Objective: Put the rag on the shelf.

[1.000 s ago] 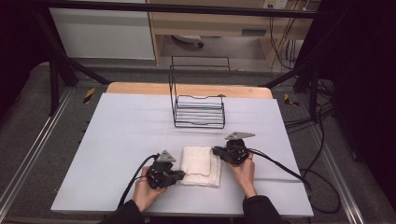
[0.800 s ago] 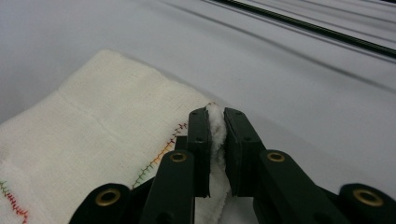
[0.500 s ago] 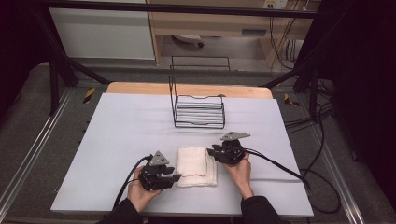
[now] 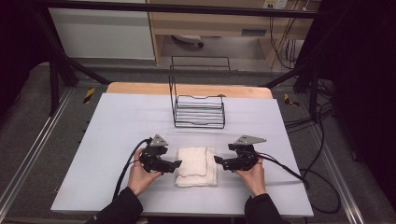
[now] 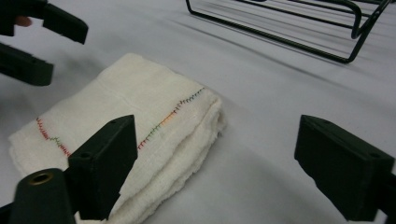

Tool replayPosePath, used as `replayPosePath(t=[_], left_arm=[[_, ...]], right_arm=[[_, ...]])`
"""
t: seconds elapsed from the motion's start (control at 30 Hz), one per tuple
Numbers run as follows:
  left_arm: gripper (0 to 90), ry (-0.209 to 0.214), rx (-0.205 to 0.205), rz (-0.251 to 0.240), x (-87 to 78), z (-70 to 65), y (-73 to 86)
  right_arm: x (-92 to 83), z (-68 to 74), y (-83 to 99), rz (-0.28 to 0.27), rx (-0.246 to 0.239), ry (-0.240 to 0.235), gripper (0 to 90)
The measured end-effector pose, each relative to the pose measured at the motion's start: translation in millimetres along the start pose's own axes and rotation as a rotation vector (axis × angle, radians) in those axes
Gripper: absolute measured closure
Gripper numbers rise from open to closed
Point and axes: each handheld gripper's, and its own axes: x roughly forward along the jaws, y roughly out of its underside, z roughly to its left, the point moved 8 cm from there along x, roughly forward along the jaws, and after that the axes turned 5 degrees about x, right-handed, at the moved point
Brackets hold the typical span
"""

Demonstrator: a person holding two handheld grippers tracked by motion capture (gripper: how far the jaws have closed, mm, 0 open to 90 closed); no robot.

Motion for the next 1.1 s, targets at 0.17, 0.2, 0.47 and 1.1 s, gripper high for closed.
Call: replayPosePath(t=[0.17, 0.2, 0.47, 1.1], left_arm=[[25.7, -0.002, -0.052, -0.004, 14.8, 10.0, -8.3], [27.7, 0.0, -0.062, 0.001, 17.8, 10.9, -8.7], [48.5, -0.015, -0.079, 0.028, 34.6, 14.2, -5.9], [78.9, -0.019, -0.074, -0.001, 39.2, 3.7, -3.1]], right_arm=[[-4.6, -1.9, 5.6, 0.004, 0.005, 0.013, 8.0], [-4.6, -2.1, 6.2, 0.005, 0.007, 0.013, 7.4], [-1.6, -1.1, 9.4, 0.022, 0.019, 0.012, 6.4], [3.1, -4.4, 3.7, 0.01, 0.034, 0.045, 15.3]])
